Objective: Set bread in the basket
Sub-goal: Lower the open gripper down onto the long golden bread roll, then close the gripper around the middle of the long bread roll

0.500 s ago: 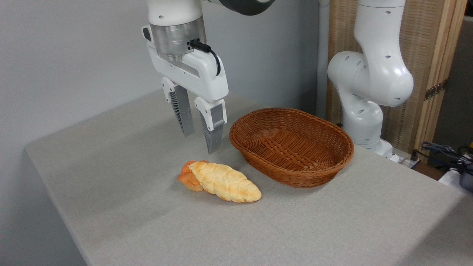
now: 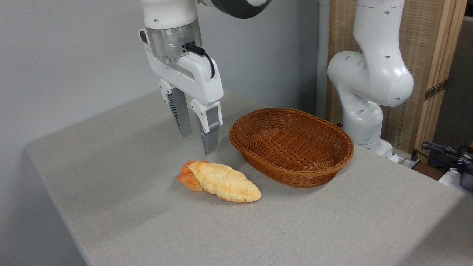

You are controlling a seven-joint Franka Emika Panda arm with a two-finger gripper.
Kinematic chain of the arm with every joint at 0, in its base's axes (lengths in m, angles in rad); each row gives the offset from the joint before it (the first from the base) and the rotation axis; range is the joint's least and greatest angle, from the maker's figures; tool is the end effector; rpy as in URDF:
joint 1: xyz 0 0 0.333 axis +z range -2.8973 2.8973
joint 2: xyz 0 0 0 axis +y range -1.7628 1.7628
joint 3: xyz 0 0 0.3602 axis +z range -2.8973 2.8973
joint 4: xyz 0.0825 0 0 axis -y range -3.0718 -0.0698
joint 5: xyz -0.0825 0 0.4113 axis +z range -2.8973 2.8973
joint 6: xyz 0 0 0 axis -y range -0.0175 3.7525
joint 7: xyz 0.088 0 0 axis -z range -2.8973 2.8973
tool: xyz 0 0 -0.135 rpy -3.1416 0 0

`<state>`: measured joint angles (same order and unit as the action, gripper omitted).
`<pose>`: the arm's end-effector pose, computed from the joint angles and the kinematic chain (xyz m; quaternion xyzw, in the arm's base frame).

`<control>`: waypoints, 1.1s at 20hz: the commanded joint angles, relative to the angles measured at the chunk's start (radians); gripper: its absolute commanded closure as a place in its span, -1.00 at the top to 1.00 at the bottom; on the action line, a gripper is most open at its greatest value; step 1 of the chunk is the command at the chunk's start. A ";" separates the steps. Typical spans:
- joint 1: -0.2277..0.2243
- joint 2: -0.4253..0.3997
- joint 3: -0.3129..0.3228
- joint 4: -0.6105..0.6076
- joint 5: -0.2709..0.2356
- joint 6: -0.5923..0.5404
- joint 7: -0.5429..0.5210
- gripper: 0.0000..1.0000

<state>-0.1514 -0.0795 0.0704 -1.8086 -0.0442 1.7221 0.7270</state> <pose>0.5578 -0.0493 0.5797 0.9205 -0.3900 0.0044 0.0245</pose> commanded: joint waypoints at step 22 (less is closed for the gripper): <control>0.003 0.044 -0.052 -0.167 0.000 0.077 0.624 1.00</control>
<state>-0.1507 -0.0226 0.0090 -1.9138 -0.0439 1.7430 1.2042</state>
